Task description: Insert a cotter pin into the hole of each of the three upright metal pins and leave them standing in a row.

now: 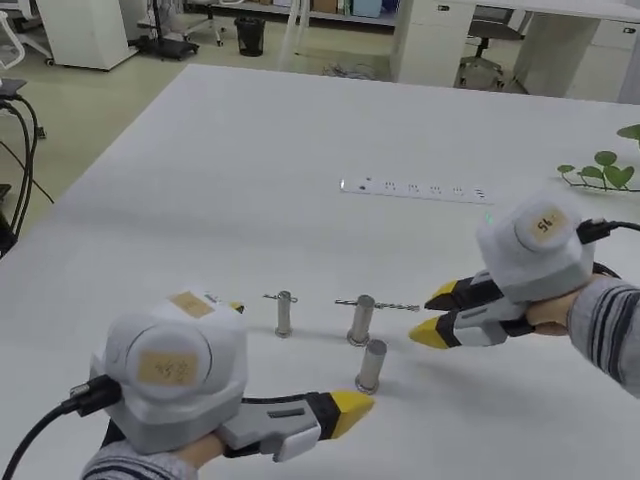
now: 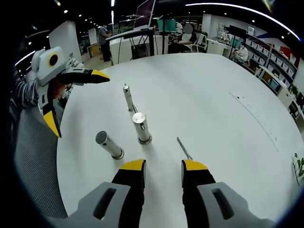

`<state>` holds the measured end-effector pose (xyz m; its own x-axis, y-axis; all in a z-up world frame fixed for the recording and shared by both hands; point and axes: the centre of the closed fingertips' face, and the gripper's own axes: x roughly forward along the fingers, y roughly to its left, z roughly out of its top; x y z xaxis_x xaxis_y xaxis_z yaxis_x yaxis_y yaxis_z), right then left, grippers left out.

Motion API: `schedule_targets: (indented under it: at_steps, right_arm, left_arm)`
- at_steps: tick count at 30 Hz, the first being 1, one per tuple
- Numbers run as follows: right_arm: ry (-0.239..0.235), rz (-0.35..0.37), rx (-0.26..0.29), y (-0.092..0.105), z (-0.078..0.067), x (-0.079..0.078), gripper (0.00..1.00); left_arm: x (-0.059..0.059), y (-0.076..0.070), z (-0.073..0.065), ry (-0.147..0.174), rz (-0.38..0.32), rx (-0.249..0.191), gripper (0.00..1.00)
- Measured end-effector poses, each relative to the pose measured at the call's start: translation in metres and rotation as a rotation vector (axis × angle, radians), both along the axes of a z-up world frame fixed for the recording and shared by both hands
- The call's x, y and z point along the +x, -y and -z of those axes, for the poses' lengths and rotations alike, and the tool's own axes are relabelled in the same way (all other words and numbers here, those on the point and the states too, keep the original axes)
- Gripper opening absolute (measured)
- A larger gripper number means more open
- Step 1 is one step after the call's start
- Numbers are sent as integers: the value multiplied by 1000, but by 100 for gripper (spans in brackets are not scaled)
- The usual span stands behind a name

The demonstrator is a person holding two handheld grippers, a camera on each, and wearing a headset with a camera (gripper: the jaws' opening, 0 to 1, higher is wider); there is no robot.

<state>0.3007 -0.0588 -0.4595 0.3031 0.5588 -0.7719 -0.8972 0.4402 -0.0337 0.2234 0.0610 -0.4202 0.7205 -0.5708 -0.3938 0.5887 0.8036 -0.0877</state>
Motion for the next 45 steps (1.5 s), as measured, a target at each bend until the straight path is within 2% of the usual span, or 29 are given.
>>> schedule_targets:
  at_steps: [5, 13, 19, 24, 27, 33, 37, 43, 45]
  right_arm:
    - [-37, 14, -2, -1, 5, 11, 23]
    - [-52, -41, -93, 0, 22, 26, 16]
    - [-67, -65, -111, -5, 28, 34, 13]
    - [-78, -102, -159, -4, 34, 36, 8]
    - [-73, -127, -196, -3, 34, 37, 5]
    - [-50, -222, -282, -4, 35, 32, 0]
    - [-56, -215, -302, -3, 35, 33, 0]
    - [-40, -213, -306, -1, 35, 31, 0]
    - [-8, -236, -313, 0, 32, 30, 0]
  left_arm:
    - [1, -4, 1, -4, -9, 1, 96]
    - [-1, -1, 4, -19, -1, -7, 95]
    - [-2, 3, 6, -28, 10, -8, 95]
    - [-3, 4, 6, -31, 14, -15, 94]
    - [-2, 4, 6, -33, 14, -15, 94]
    - [-2, 4, 6, -32, 16, -13, 94]
    - [-4, 5, 8, -42, 28, 0, 92]
    - [-5, 6, 7, -41, 30, 0, 92]
    - [-5, 6, 7, -41, 32, 2, 91]
